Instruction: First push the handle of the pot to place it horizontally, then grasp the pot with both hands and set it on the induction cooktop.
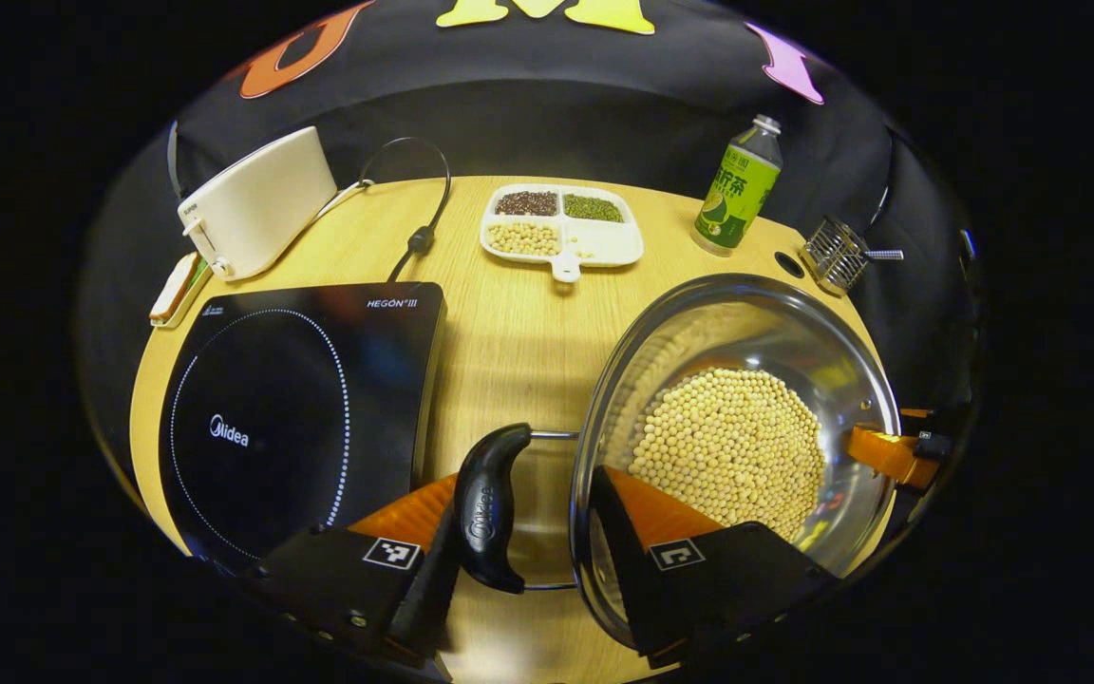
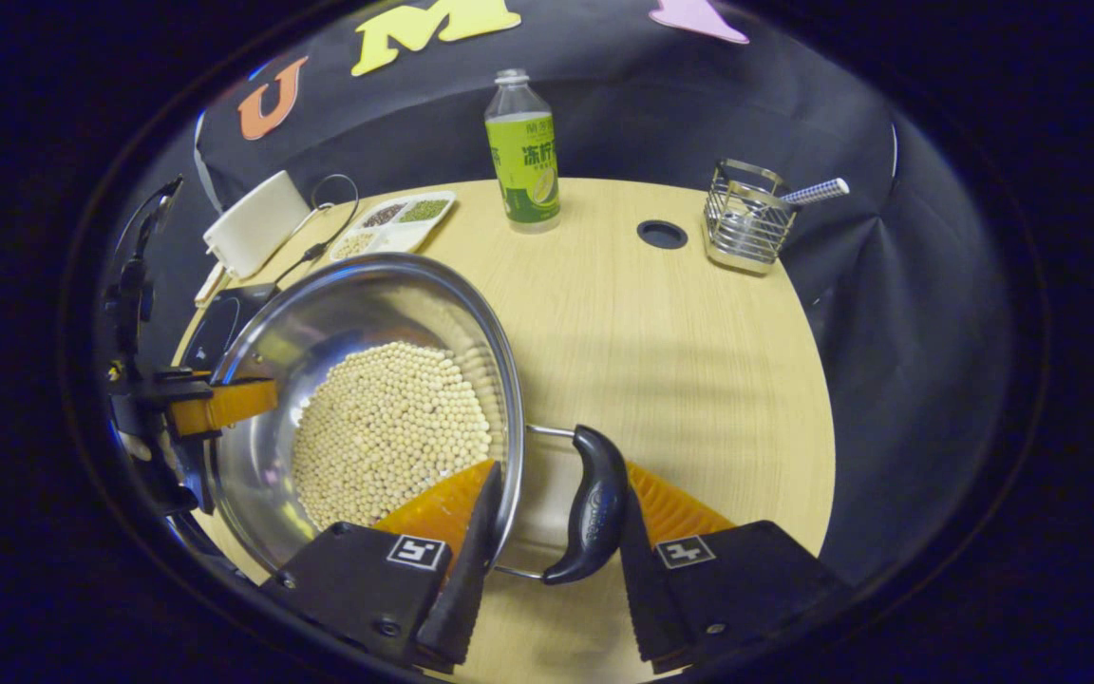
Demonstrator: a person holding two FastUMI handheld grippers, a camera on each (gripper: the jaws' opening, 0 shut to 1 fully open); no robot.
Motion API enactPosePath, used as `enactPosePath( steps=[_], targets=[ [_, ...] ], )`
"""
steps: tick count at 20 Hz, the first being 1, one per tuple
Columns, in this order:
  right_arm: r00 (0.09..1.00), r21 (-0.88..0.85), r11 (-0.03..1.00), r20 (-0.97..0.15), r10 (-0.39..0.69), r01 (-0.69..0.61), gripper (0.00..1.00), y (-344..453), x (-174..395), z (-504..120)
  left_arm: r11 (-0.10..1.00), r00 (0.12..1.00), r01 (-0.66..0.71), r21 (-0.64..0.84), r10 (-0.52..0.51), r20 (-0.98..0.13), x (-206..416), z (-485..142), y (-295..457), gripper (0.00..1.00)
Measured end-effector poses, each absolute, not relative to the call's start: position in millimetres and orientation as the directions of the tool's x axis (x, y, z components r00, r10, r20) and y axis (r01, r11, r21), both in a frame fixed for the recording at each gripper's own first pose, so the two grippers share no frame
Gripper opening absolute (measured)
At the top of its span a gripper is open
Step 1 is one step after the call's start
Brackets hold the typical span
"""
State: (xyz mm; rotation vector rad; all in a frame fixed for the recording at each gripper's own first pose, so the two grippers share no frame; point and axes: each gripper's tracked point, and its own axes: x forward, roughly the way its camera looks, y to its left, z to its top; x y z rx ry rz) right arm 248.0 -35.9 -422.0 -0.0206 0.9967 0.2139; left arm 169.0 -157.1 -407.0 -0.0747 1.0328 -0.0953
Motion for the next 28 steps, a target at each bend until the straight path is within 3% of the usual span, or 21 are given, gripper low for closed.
enactPosePath(
  steps=[2,3,4,5,6,7,8,11,12,13,14,15,16,17,22,23,25,26,27,28],
  targets=[
    [0.523,0.080,0.981,-0.837,0.164,-0.179,0.63,-35,247,-423,0.994,0.519,0.047,-0.096,-0.106,-0.848,168,-403,-156,0.70],
    [0.525,0.088,0.982,-0.835,0.165,-0.169,0.60,-35,247,-423,0.994,0.520,0.060,-0.087,-0.105,-0.848,168,-403,-156,0.80],
    [0.523,0.095,0.981,-0.835,0.170,-0.167,0.60,-34,245,-423,0.994,0.530,0.067,-0.090,-0.112,-0.841,169,-403,-158,0.80],
    [0.519,0.104,0.981,-0.836,0.175,-0.163,0.58,-34,244,-423,0.993,0.526,0.071,-0.090,-0.114,-0.843,167,-401,-158,0.58],
    [0.524,0.103,0.981,-0.833,0.176,-0.166,0.58,-34,242,-421,0.993,0.532,0.072,-0.092,-0.116,-0.839,164,-398,-157,0.67],
    [0.532,0.100,0.980,-0.828,0.177,-0.170,0.58,-34,242,-416,0.993,0.534,0.075,-0.088,-0.114,-0.838,164,-394,-157,0.56],
    [0.540,0.098,0.980,-0.822,0.178,-0.175,0.58,-33,242,-413,0.994,0.546,0.074,-0.084,-0.111,-0.831,164,-391,-157,0.66],
    [0.554,0.098,0.976,-0.810,0.191,-0.192,0.59,-30,242,-404,0.995,0.561,0.063,-0.076,-0.098,-0.822,162,-378,-153,0.66],
    [0.557,0.107,0.975,-0.806,0.200,-0.195,0.58,-29,241,-400,0.996,0.568,0.060,-0.069,-0.091,-0.818,161,-372,-152,0.77],
    [0.561,0.112,0.973,-0.801,0.208,-0.202,0.58,-27,241,-396,0.996,0.575,0.063,-0.059,-0.085,-0.814,160,-366,-150,0.66],
    [0.563,0.120,0.971,-0.797,0.218,-0.207,0.58,-25,240,-392,0.997,0.584,0.062,-0.049,-0.076,-0.808,160,-360,-148,0.77],
    [0.564,0.129,0.969,-0.794,0.229,-0.211,0.59,-22,240,-388,0.997,0.593,0.059,-0.040,-0.068,-0.802,159,-353,-145,0.66],
    [0.566,0.135,0.966,-0.789,0.238,-0.219,0.58,-19,239,-384,0.998,0.600,0.054,-0.034,-0.060,-0.798,157,-348,-141,0.76],
    [0.571,0.140,0.964,-0.783,0.247,-0.225,0.58,-16,239,-379,0.998,0.606,0.046,-0.031,-0.053,-0.793,156,-343,-137,0.66],
    [0.590,0.148,0.955,-0.759,0.275,-0.256,0.58,13,237,-355,0.999,0.630,0.027,-0.033,-0.043,-0.775,151,-322,-109,0.66],
    [0.593,0.152,0.955,-0.755,0.279,-0.255,0.58,20,236,-351,0.999,0.631,0.024,-0.033,-0.041,-0.775,151,-319,-103,0.76],
    [0.599,0.155,0.953,-0.748,0.284,-0.259,0.58,35,234,-345,0.999,0.635,0.019,-0.042,-0.045,-0.771,151,-315,-87,0.76],
    [0.601,0.153,0.952,-0.746,0.287,-0.265,0.58,44,233,-342,0.999,0.639,0.018,-0.044,-0.045,-0.768,151,-313,-80,0.66],
    [0.601,0.151,0.951,-0.746,0.288,-0.268,0.58,53,232,-340,0.999,0.641,0.015,-0.044,-0.044,-0.767,150,-311,-70,0.66],
    [0.602,0.150,0.950,-0.744,0.290,-0.272,0.58,63,231,-337,0.999,0.644,0.013,-0.047,-0.044,-0.764,149,-309,-61,0.76]
  ],
)
